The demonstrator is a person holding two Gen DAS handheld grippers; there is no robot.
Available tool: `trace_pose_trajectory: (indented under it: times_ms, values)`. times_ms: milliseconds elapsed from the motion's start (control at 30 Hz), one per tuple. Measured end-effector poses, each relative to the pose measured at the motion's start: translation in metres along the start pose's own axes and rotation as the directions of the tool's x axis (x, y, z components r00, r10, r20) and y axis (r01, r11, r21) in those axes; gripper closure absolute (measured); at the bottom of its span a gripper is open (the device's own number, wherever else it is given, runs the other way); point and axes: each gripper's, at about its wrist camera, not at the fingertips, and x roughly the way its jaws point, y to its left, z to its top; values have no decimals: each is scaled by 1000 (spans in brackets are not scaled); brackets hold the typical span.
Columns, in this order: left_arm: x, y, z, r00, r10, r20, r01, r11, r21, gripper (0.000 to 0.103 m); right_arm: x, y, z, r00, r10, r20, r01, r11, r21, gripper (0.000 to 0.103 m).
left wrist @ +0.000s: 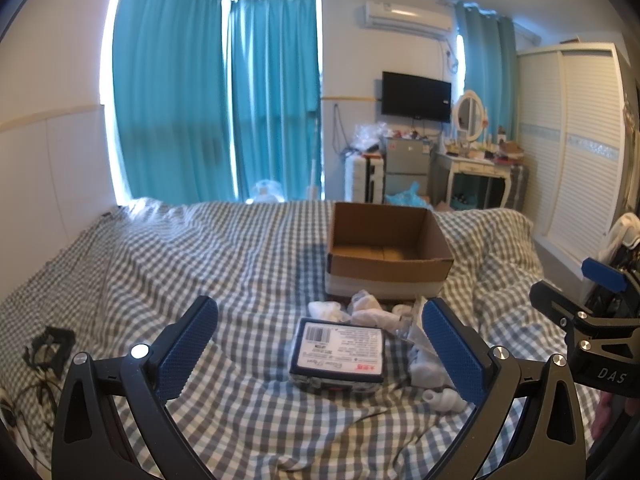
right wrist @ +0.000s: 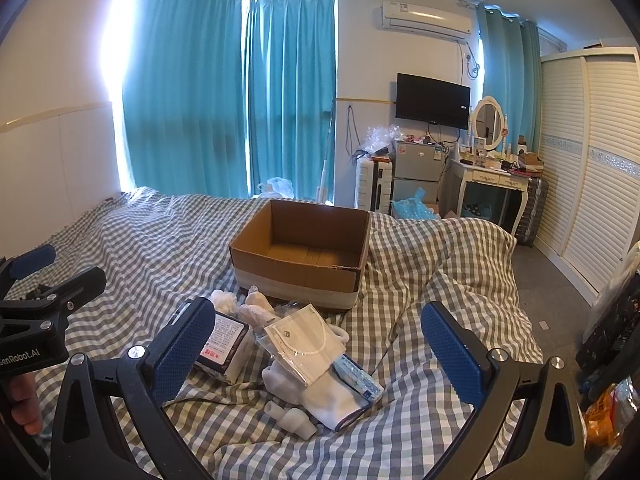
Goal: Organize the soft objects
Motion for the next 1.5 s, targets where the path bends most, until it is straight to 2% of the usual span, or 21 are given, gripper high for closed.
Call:
trace_pose_trajectory:
  times_ms: [667,833,933,1033,1233,1300,1400,1433,1467,1500]
  values:
    - [-3,-2,4,1000,-1,13,1,1000,7,0,-6,0,3,1000,-14,14,15,1000,-20,0]
    - [12,-3,0,1000,9,-18,-8,1000,15,0,-3,-3,6,1000,-15,1,15,999,-33,0]
    - [27,-1,-8,998,20,-58,-19,1000,14,0,11,-2,4,999,7,-31,-8,999,-50,0]
    - [47,2,-19,993,32,-111,-30,999,13,0,41,2,-6,994,14,-105,-24,996,-90,0]
    - [90,8,-42,973,64,-222,-61,998,20,0,116,19,-37,957,72,-281,-115,983,-140,0]
    - [105,11,-50,962,78,-262,-77,997,15,0,136,25,-42,945,85,-316,-141,977,-158,3]
    - [118,15,-57,951,89,-297,-92,996,5,0,165,35,-50,924,86,-373,-167,968,-189,14]
    - [122,15,-59,948,90,-307,-93,996,2,0,177,36,-52,911,95,-401,-181,966,-182,24]
    - [125,14,-60,945,89,-313,-93,996,1,0,182,37,-53,906,103,-411,-189,966,-176,39]
    - [128,14,-61,943,85,-320,-90,996,0,0,188,36,-55,901,111,-420,-196,967,-164,45]
